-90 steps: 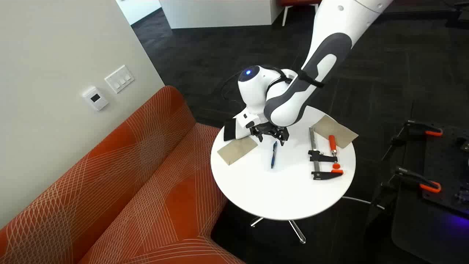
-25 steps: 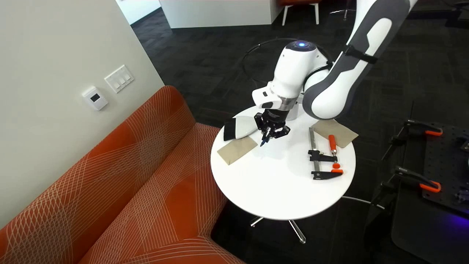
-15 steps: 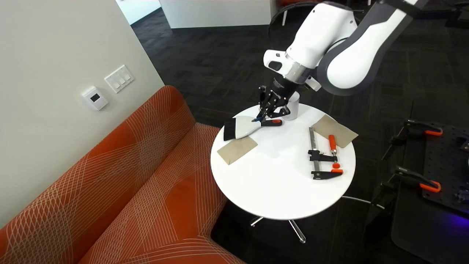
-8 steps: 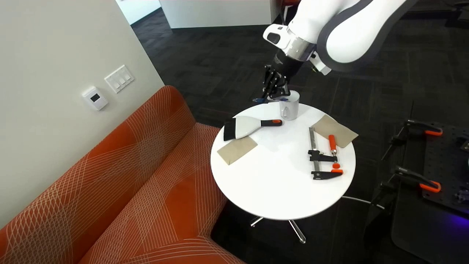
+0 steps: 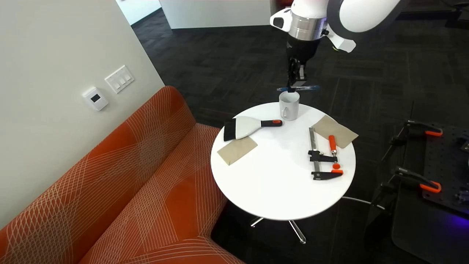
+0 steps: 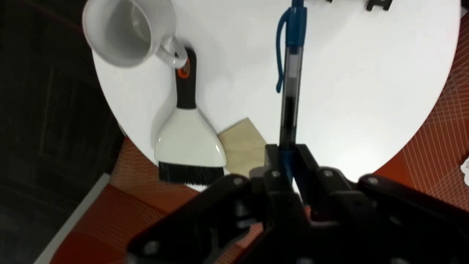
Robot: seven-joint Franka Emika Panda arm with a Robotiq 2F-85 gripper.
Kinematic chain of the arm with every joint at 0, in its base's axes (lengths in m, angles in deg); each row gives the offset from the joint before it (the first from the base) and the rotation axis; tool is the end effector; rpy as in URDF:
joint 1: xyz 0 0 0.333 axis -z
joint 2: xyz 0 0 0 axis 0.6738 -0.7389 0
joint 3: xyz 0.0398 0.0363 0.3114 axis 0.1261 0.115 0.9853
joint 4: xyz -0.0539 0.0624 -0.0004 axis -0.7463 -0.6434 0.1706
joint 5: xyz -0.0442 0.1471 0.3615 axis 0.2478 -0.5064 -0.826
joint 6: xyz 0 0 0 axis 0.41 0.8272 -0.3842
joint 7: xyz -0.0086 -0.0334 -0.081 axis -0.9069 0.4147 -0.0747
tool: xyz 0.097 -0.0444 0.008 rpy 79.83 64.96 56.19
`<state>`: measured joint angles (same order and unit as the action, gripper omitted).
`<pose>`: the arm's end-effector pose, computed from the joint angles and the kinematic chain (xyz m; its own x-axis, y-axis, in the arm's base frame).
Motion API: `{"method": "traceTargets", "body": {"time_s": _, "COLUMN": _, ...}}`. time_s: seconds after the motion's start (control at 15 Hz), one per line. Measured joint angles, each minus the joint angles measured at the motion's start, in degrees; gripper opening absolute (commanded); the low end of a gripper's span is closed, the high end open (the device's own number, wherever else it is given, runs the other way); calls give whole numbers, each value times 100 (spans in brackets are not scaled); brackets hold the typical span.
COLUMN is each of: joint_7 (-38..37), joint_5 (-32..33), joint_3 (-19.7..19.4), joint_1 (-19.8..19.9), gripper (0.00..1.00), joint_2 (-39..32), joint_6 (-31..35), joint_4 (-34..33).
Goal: Take the pen from the table and put it in the white cup
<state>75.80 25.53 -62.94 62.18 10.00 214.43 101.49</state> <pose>0.5208 0.0519 0.3553 0.8068 0.5613 0.1843 0.5519 -0.8274 0.1041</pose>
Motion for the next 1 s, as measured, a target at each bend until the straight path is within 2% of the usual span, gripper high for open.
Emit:
{"method": "traceTargets", "body": {"time_s": 0.13, "joint_7": -364, "joint_5": 154, "joint_3": -666, "joint_1": -669, "gripper": 3, "joint_2": -91, "joint_6": -536, "joint_4": -163}}
{"method": "traceTargets", "body": {"time_s": 0.27, "joint_7": -428, "joint_5": 161, "joint_3": -1105, "joint_1": -1122, "gripper": 3, "joint_2": -314, "joint_6": -781, "joint_4": -330}}
{"method": "traceTargets", "body": {"time_s": 0.33, "joint_7": -413, "joint_5": 150, "joint_3": -1258, "joint_1": -1279, "gripper": 14, "joint_2": -463, "joint_6": -792, "joint_4": -408}}
{"method": "traceTargets", "body": {"time_s": 0.4, "joint_7": -411, "joint_5": 149, "joint_3": -1374, "joint_1": -1395, "gripper": 14, "joint_2": -561, "joint_6": -780, "joint_4": -438}}
{"method": "traceTargets", "body": {"time_s": 0.73, "joint_7": -411, "joint_5": 149, "joint_3": -1494, "joint_1": -1513, "gripper": 14, "joint_2": -567, "joint_6": -778, "joint_4": -440}}
{"method": "traceTargets", "body": {"time_s": 0.8, "joint_7": -411, "joint_5": 149, "joint_3": -1494, "joint_1": -1514, "gripper": 3, "joint_2": -562, "joint_6": -778, "joint_4": -441}}
{"method": "traceTargets", "body": {"time_s": 1.0, "joint_7": -488, "joint_5": 183, "joint_3": -1595, "joint_1": -1598, "gripper": 3, "joint_2": -567, "joint_6": -754, "joint_4": -439}}
